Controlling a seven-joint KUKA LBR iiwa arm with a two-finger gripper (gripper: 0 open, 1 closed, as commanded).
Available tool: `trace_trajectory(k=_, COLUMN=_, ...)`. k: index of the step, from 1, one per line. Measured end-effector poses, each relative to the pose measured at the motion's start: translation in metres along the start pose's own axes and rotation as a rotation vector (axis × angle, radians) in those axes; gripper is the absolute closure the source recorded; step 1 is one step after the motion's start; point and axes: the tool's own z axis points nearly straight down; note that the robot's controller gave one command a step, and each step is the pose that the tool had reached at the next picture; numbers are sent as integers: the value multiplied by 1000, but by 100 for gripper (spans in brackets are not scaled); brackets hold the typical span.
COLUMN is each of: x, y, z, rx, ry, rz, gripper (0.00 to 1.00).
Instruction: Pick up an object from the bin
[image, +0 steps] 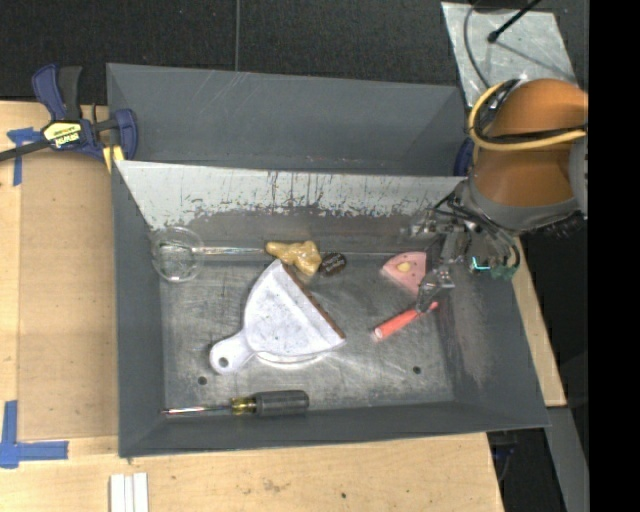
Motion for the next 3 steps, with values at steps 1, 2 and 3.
trace_trajectory(k=1, x=-12, y=1, z=40, rx=1, ry=-9, rz=-25, gripper=0)
trace_trajectory(k=2, x=-1, y=-15, z=90, rx=-1, ry=-2, rz=-57, gripper=0)
trace_trajectory(k=3, x=-22, y=-12, z=82, rx=0, ry=-2, rz=62, gripper=100)
